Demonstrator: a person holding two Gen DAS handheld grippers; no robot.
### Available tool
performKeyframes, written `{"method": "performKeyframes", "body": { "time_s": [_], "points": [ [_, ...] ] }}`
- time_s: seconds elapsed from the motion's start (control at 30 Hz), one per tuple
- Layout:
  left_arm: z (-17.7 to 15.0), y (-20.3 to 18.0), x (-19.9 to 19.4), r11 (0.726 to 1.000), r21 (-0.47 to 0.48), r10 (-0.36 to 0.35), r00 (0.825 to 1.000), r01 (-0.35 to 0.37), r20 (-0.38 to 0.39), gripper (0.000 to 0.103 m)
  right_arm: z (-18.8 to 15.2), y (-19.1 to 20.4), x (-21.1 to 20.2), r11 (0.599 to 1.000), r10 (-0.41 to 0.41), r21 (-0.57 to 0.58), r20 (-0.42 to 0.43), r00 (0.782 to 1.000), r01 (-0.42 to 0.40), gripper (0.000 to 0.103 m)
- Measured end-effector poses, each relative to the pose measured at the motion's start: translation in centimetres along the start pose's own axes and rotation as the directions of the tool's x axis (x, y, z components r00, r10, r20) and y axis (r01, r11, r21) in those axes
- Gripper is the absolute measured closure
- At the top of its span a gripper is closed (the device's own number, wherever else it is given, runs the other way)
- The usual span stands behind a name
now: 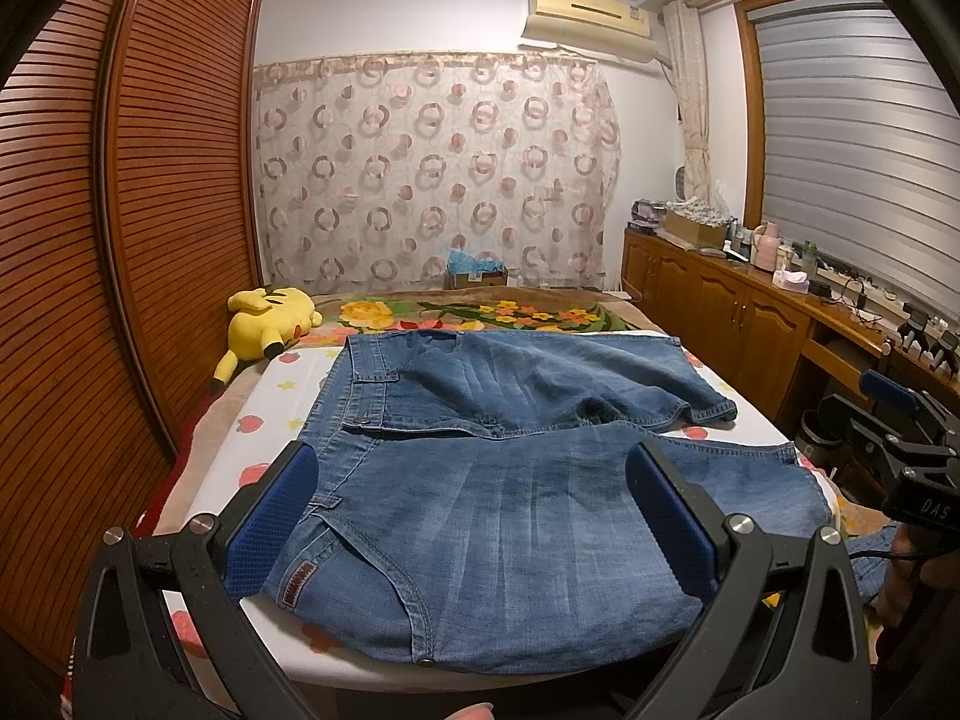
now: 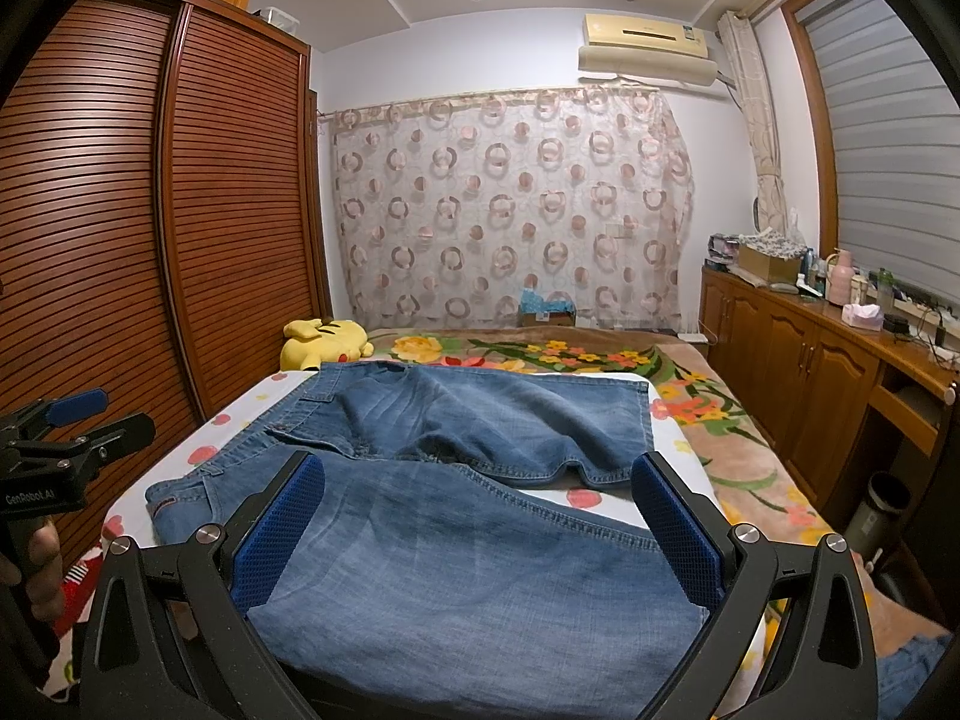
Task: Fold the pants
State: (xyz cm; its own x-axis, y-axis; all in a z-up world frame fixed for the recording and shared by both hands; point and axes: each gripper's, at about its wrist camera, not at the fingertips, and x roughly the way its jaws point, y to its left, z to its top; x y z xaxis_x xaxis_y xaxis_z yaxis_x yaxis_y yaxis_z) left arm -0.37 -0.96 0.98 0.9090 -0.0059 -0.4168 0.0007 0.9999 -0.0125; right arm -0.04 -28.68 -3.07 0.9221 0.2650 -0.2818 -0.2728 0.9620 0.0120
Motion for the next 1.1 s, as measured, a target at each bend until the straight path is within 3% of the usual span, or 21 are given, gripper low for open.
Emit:
{"method": "performKeyframes", "body": {
  "time_s": [1.1],
  "points": [
    [-0.4, 1.7, 0.5, 1.0, -0.029, -0.008, 1.0, 0.008, -0.01, 0.0, -0.5, 0.1, 0.5, 1.0, -0.001, 0.001, -0.019, 1.0, 0.001, 0.001]
  ]
}}
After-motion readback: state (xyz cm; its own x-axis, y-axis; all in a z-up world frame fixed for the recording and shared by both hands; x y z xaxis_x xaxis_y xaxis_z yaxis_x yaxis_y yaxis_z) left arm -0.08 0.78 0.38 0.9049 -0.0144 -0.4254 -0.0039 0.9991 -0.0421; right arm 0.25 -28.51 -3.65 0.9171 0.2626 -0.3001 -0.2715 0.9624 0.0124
